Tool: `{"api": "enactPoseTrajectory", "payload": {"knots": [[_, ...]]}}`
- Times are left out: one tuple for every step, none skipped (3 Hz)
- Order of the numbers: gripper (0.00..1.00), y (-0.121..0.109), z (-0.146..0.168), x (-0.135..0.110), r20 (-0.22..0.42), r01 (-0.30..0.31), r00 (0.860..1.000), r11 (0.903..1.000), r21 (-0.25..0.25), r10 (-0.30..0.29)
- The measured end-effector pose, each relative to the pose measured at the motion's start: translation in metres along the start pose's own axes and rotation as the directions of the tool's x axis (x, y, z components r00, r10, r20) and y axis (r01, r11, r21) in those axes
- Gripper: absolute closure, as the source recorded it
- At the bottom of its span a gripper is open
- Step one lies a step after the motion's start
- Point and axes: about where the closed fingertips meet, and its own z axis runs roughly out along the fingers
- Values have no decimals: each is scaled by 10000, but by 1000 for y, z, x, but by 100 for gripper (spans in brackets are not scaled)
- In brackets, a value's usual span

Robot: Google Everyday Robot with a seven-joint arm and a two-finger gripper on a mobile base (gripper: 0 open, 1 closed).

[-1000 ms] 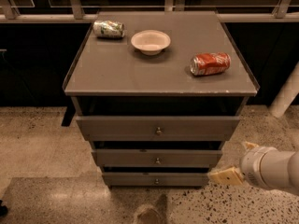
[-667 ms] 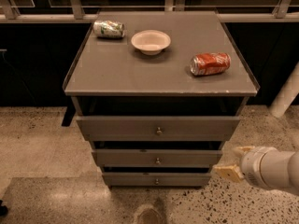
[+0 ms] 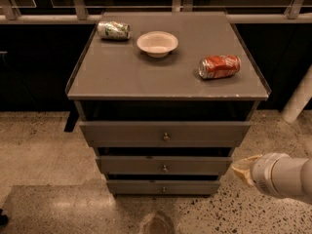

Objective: Open middle drawer

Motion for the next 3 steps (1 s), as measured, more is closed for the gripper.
{"api": "enactPoseTrajectory", "payload": {"knots": [[100, 1, 18, 15, 250, -496, 9985, 9988, 0, 496], [100, 10, 60, 44, 560, -975, 9936, 9951, -140, 981], [100, 19, 104, 68, 977, -1297, 9866, 9914, -192, 1309]]}}
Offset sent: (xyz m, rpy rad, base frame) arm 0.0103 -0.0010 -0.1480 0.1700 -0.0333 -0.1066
